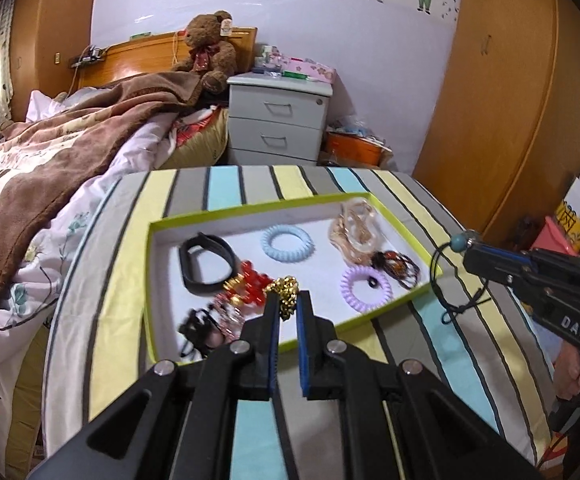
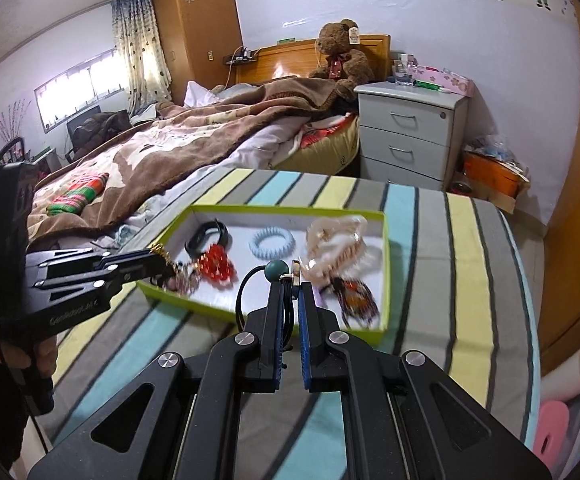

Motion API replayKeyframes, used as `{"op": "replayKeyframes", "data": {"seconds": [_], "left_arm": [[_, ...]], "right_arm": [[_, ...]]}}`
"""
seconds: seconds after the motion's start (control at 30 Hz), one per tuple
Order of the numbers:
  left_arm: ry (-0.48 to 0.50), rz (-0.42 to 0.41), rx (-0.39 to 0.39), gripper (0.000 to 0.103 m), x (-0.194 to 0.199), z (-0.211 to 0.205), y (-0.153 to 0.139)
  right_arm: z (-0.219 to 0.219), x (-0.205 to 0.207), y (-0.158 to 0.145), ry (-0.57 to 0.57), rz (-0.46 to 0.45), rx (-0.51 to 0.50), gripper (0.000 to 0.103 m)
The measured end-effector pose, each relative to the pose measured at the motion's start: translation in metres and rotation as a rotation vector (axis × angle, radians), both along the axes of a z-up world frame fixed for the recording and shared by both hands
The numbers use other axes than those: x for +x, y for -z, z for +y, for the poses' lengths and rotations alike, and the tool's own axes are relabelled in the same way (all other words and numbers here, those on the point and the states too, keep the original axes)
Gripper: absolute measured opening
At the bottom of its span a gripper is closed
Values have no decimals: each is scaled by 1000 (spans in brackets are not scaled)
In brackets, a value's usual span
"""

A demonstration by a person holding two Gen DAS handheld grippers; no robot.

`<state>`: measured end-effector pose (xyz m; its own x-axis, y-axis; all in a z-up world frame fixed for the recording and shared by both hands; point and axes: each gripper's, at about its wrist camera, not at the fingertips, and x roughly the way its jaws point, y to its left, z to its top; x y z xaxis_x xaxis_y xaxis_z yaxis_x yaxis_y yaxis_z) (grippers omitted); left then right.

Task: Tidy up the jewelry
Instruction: 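Carry the gold beads and teal-bead hair tie into the box and open both tools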

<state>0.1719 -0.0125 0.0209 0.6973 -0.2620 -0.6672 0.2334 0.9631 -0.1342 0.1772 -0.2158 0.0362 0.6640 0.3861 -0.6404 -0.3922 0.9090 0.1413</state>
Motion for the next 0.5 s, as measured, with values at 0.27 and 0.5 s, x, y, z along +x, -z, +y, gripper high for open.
{"op": "replayKeyframes", "data": {"seconds": [0.27, 0.5], "left_arm": [[-28, -3, 3, 8, 14, 17, 2], [-11, 51, -11, 8, 21, 17, 26]], "right_arm": [[34, 48, 6, -36, 37, -27, 7], [64, 78, 31, -68, 94, -99, 7]]}}
